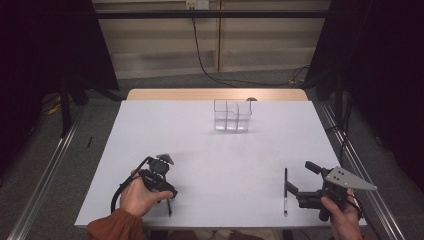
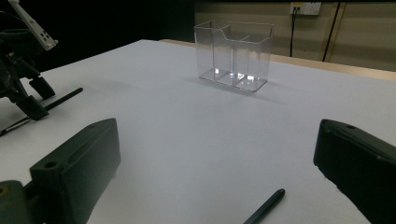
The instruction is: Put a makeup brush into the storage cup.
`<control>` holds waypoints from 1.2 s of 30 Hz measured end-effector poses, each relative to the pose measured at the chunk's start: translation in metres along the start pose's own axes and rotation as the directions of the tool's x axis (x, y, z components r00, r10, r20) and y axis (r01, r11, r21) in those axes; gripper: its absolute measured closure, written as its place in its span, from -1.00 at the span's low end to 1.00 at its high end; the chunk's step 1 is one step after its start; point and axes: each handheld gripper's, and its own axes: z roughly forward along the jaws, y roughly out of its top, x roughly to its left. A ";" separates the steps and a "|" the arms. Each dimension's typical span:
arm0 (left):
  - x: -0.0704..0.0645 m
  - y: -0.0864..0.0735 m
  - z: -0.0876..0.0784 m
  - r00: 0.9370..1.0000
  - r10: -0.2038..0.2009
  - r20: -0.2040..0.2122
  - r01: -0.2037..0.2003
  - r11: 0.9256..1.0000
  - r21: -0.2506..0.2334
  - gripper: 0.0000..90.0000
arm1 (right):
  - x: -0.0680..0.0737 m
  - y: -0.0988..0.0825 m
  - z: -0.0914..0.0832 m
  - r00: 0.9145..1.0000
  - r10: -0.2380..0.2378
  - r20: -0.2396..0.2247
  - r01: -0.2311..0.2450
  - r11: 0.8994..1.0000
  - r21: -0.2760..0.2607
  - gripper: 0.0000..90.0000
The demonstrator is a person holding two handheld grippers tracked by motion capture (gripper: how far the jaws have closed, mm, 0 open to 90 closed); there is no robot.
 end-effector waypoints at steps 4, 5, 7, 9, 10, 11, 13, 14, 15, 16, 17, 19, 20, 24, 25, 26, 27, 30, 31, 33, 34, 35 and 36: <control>-0.001 0.000 0.000 1.000 -0.010 0.001 0.010 1.000 0.002 -0.60 | 0.000 0.000 0.000 1.000 -0.001 0.000 0.001 1.000 0.002 -1.00; -0.002 0.000 0.000 1.000 -0.026 0.001 0.026 1.000 0.004 -0.58 | 0.000 0.000 0.000 1.000 0.001 0.000 -0.001 1.000 0.003 -1.00; -0.002 0.000 -0.001 1.000 -0.018 0.004 0.018 1.000 0.015 -0.51 | 0.000 0.000 0.000 1.000 0.000 0.000 0.000 1.000 0.002 -1.00; -0.004 -0.001 -0.002 1.000 -0.012 0.004 0.012 1.000 0.020 -0.45 | 0.000 0.000 0.000 1.000 0.000 0.000 0.000 1.000 0.001 -1.00; -0.005 -0.002 -0.003 1.000 -0.020 0.005 0.020 1.000 0.017 -0.40 | 0.000 -0.001 0.000 1.000 0.001 -0.001 -0.001 1.000 0.002 -1.00; -0.005 -0.002 -0.003 1.000 -0.020 0.005 0.020 1.000 0.016 -0.38 | 0.000 -0.001 0.000 1.000 0.000 0.000 0.000 1.000 0.002 -1.00; -0.005 -0.002 -0.002 1.000 -0.020 0.006 0.020 1.000 0.020 -0.37 | 0.000 -0.001 0.000 1.000 0.001 0.002 -0.001 1.000 0.003 -1.00; -0.004 -0.001 -0.002 1.000 -0.015 0.007 0.015 1.000 0.024 -0.36 | 0.000 -0.001 0.000 1.000 0.001 0.001 -0.001 1.000 0.004 -1.00; -0.004 -0.001 -0.002 1.000 -0.009 0.004 0.009 1.000 0.027 -0.36 | 0.000 0.000 0.000 1.000 0.000 0.002 0.000 1.000 0.005 -1.00; -0.005 -0.001 -0.002 1.000 -0.017 0.006 0.017 0.999 0.027 -0.35 | 0.000 0.000 0.000 1.000 -0.001 0.000 0.001 1.000 0.005 -1.00; -0.005 0.000 -0.002 1.000 -0.016 0.006 0.016 0.999 0.028 -0.34 | 0.000 -0.001 0.000 1.000 0.000 -0.001 0.000 1.000 0.005 -1.00; -0.005 0.000 -0.003 1.000 -0.020 0.009 0.019 0.999 0.035 -0.31 | 0.000 -0.001 0.000 1.000 -0.003 -0.004 0.003 1.000 0.009 -1.00; -0.004 0.001 -0.003 1.000 -0.016 0.009 0.016 0.999 0.040 -0.29 | 0.000 -0.001 0.000 1.000 -0.004 -0.005 0.004 1.000 0.010 -1.00; 0.001 0.001 -0.004 1.000 -0.018 0.017 0.018 0.999 0.041 -0.12 | -0.001 -0.001 0.000 1.000 -0.007 -0.007 0.007 1.000 0.011 -1.00; 0.003 0.000 -0.005 1.000 -0.016 0.017 0.016 0.999 0.037 -0.03 | 0.000 -0.001 0.000 1.000 -0.006 -0.007 0.006 1.000 0.012 -1.00; 0.005 0.000 -0.006 1.000 -0.016 0.015 0.016 0.999 0.035 0.04 | -0.001 -0.001 0.001 1.000 -0.006 -0.007 0.006 1.000 0.012 -1.00; 0.007 -0.001 -0.006 1.000 -0.018 0.020 0.017 0.999 0.030 0.11 | -0.001 -0.001 0.001 1.000 -0.005 -0.007 0.005 1.000 0.012 -1.00; 0.009 -0.001 -0.006 1.000 0.000 0.020 -0.001 1.000 0.031 0.23 | 0.000 -0.001 0.001 1.000 -0.005 -0.009 0.005 1.000 0.015 -1.00; 0.009 -0.001 -0.006 1.000 -0.005 0.016 0.004 0.999 0.033 0.25 | 0.000 -0.001 0.001 1.000 -0.005 -0.010 0.005 1.000 0.016 -1.00; 0.010 0.000 -0.006 1.000 0.001 0.020 -0.001 0.999 0.033 0.28 | 0.000 -0.001 0.001 1.000 -0.005 -0.010 0.006 1.000 0.015 -1.00; 0.011 0.000 -0.007 1.000 0.009 0.018 -0.010 0.999 0.037 0.32 | 0.000 -0.001 0.001 1.000 -0.001 -0.009 0.001 1.000 0.015 -1.00; 0.012 0.000 -0.007 1.000 0.011 0.023 -0.012 0.999 0.036 0.35 | 0.000 -0.001 0.001 1.000 -0.001 -0.008 0.001 1.000 0.015 -1.00; 0.013 -0.001 -0.007 1.000 -0.003 0.026 0.002 1.000 0.031 0.38 | 0.000 -0.001 0.001 1.000 -0.004 -0.009 0.005 1.000 0.015 -1.00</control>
